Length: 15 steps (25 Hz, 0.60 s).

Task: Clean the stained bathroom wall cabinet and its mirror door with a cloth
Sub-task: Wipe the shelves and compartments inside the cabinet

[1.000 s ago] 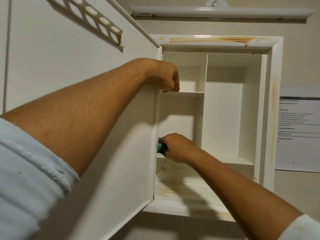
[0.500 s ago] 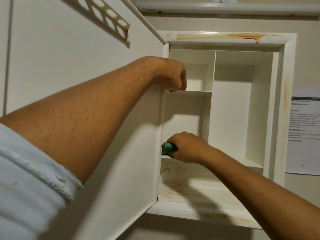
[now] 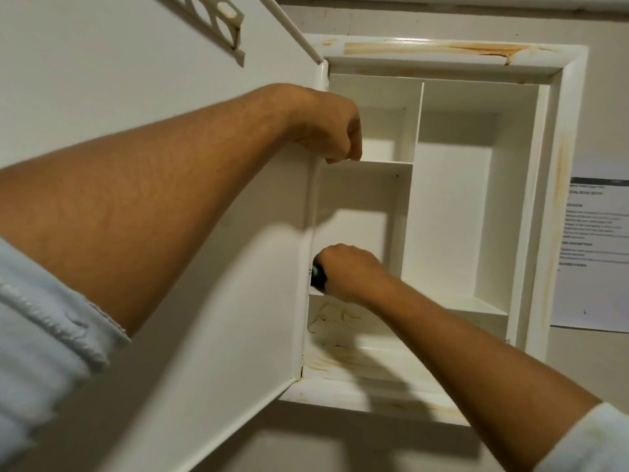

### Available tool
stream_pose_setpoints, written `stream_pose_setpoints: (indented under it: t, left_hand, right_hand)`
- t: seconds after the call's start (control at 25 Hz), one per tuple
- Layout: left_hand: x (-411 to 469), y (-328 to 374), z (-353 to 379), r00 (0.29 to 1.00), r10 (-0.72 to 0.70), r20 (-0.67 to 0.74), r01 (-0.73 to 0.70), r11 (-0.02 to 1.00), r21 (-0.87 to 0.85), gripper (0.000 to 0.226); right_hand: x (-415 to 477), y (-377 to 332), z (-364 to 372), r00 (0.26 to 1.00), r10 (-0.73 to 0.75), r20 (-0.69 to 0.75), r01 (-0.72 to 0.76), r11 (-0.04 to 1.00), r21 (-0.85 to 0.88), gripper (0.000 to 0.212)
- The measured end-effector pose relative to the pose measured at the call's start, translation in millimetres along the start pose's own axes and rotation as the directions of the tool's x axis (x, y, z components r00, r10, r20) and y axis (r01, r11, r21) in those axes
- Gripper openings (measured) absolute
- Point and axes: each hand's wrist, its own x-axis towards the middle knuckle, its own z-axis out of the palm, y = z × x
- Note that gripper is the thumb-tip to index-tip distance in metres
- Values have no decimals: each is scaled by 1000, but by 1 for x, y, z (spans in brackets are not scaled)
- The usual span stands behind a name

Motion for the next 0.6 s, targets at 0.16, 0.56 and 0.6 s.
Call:
stream_pose_setpoints:
  t: [0.16,0.56,0.6]
  left_hand:
    - [1,0,2,1000,12,-22,-12,1000,6,52]
    - [-1,0,3,1000,-9,-29,8,1000,-16,52]
    - [-2,1,3,999,-11,-30,10,1000,-20,52]
  right_hand:
    - [-9,27,-22,988,28,152,25,940,-339,13]
    - [-5,14,-7,997,10,78,-15,998,65,12]
    - [-10,21,-13,992,20,128,-16,999,-32,16]
